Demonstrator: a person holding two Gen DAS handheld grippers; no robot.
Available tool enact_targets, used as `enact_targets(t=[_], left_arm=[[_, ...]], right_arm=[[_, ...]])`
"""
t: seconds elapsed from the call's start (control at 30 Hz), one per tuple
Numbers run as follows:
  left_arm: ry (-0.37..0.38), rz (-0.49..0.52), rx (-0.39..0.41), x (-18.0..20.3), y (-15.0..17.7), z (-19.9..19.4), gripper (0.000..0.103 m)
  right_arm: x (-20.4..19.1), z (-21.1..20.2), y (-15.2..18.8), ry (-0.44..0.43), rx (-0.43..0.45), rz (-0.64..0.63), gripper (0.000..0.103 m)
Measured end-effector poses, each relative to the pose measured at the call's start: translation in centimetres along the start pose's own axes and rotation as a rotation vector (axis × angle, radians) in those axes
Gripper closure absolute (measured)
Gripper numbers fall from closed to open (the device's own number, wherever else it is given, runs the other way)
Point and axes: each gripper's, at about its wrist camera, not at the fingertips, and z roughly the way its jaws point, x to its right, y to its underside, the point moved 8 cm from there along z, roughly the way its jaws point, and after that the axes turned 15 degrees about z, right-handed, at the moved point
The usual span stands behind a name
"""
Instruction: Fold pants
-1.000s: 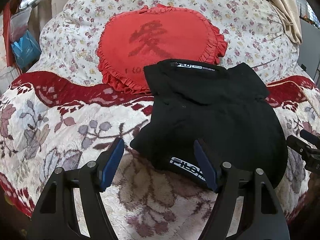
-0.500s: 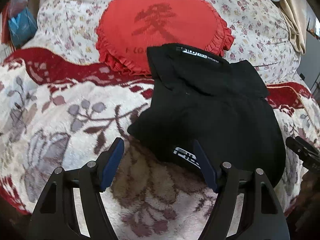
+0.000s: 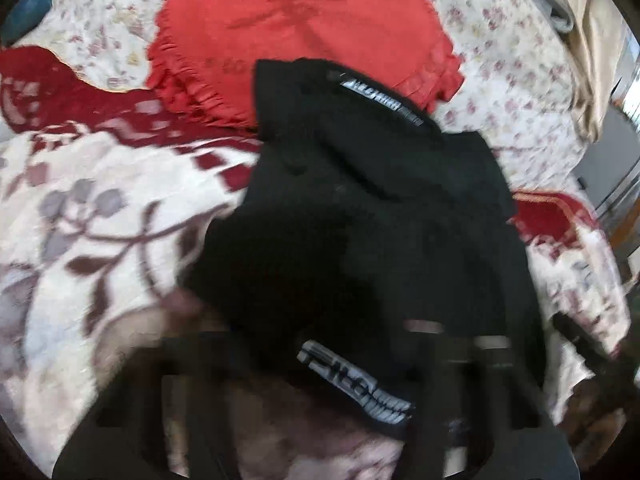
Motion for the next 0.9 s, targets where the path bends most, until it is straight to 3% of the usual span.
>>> enact_targets(t=[0.1,0.2,0.27,0.4,0.5,0.6,0.73,0.8,0.9], left_arm=[[0.025,0.017,0.044,0.6,-1.4,-0.7,0.090],[0.013,0.042,0.131,0.2,-3.1,-3.9,0.093],[-0.016,0.041,0.184,-1.5,-3.8,-6.6,0.094],[-0.119,0.033,0.196,-5.6,-2.7,-9.7,0.094],[-0.182,0.002,0.152,-8.6,-0.2,-10.0,0.094],[-0.180,-0.044,0.099,-9.8,2.3,-8.6,0.094],[-0.197,-0.020,0.104,-8.4,2.5,-8.0,0.094],[-0.202,-0.011,0.108,-8.2,2.5,-8.1,0.094],[-0.197,-0.013,0.098,-8.3,2.5,-8.0,0.094]], right_arm=[[0.3,-0.1,-0.3,-0.027,0.001,0.012,0.003],[0.6,-0.1,-0.6,-0.027,0.002,0.018,0.027],[0.5,-0.1,-0.8,-0.020,-0.002,0.009,0.048],[-0.1,-0.2,-1.5,-0.050,0.010,0.011,0.051],[-0.4,0.4,-2.4,-0.060,0.017,0.039,0.051],[-0.8,1.7,-3.4,-0.051,0.015,0.055,0.051],[-0.1,4.3,-5.2,-0.016,0.007,0.120,0.051],[1.0,6.2,-5.8,-0.053,-0.046,0.238,0.051],[1.3,8.3,-6.3,-0.079,-0.083,0.289,0.052]])
